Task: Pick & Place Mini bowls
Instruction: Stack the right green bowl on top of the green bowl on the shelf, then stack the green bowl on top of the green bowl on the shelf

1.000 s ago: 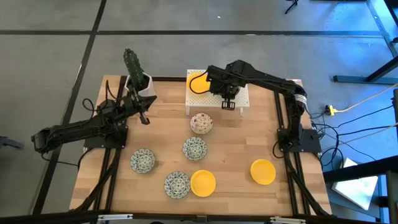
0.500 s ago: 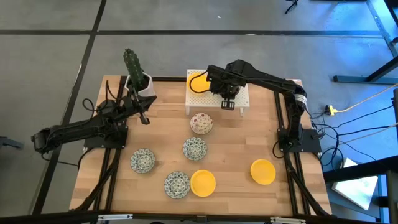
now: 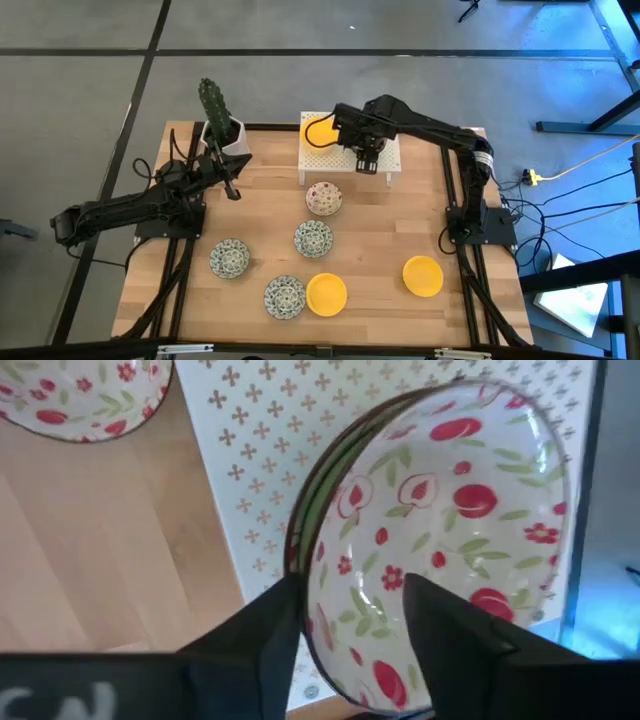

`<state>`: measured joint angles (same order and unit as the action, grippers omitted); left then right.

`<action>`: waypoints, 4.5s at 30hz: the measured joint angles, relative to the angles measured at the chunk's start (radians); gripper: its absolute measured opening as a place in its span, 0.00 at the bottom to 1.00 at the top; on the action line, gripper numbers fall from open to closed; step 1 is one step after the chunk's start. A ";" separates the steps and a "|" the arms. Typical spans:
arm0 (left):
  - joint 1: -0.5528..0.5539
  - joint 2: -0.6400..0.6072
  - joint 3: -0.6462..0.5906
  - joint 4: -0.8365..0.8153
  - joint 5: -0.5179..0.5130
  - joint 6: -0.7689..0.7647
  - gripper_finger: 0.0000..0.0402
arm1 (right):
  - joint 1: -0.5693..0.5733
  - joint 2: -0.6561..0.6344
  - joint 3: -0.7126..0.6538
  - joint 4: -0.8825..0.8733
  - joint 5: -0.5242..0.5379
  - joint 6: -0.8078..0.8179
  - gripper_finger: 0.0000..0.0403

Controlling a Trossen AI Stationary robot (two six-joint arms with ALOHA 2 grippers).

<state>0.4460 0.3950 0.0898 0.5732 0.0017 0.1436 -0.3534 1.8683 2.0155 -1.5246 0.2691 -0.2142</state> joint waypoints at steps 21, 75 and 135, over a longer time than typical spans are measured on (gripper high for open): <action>0.000 0.000 -0.001 -0.001 0.000 0.000 0.01 | 0.023 0.000 0.081 0.003 -0.080 0.023 0.46; 0.000 0.000 -0.001 -0.009 -0.001 0.000 0.01 | 0.009 0.000 -0.038 -0.005 0.155 0.143 0.01; 0.000 0.000 -0.001 -0.032 -0.001 -0.001 0.01 | 0.208 -0.444 -0.001 0.161 0.024 0.153 0.01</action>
<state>0.4460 0.3954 0.0891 0.5414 0.0010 0.1430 -0.1454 1.4246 2.0146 -1.3637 0.2931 -0.0608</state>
